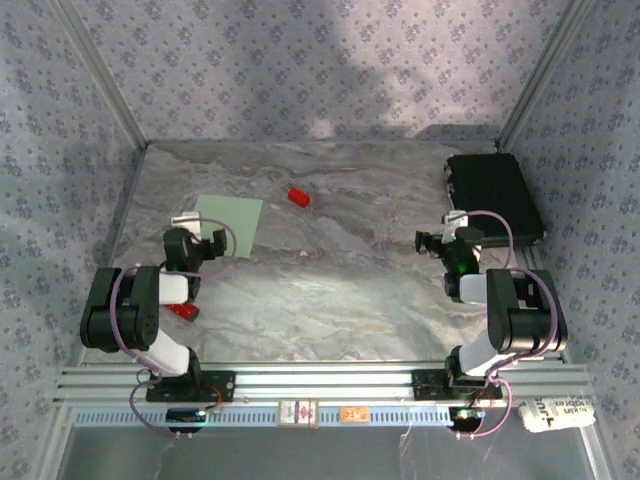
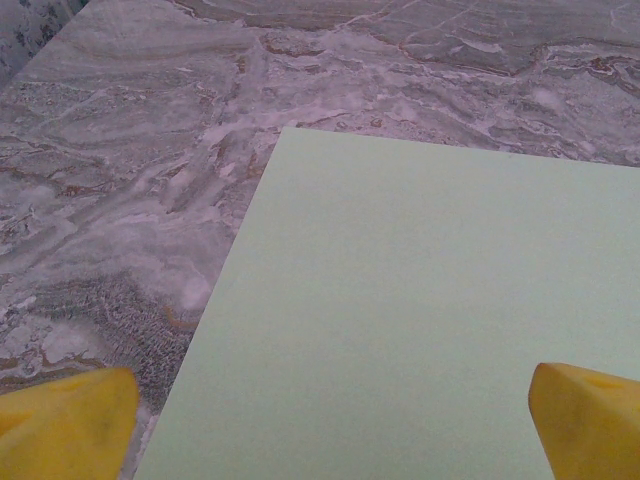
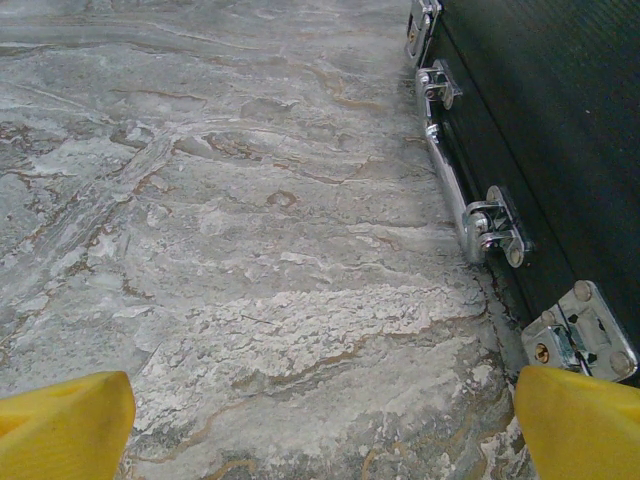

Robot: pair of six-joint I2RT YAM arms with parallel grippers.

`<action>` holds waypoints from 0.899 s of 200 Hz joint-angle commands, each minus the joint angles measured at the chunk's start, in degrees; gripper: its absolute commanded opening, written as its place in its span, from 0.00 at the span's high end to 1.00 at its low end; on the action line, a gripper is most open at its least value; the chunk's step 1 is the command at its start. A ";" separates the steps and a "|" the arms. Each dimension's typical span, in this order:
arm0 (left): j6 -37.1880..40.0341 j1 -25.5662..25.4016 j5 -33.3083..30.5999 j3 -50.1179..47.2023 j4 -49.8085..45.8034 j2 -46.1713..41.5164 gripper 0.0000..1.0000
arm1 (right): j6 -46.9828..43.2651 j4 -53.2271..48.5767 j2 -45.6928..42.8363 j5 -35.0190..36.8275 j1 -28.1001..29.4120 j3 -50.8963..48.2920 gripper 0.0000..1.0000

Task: Fold a paper plane with a square sheet of paper (pick it up from the middle)
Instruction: Move the square sheet of paper to the center of the table.

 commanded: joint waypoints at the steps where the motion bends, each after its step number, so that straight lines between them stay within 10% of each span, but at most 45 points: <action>1: 0.64 -0.07 1.16 1.42 0.96 -0.45 0.00 | 0.69 0.05 0.00 -0.44 -0.61 1.25 0.01; 115: 0.74 0.41 2.94 -1.06 4.12 -1.93 0.00 | -0.92 0.39 -0.89 -0.14 0.66 0.73 0.01; 180: -3.80 0.46 0.39 8.69 -21.90 -10.83 0.00 | 0.96 -17.29 -10.42 0.43 1.29 5.70 0.01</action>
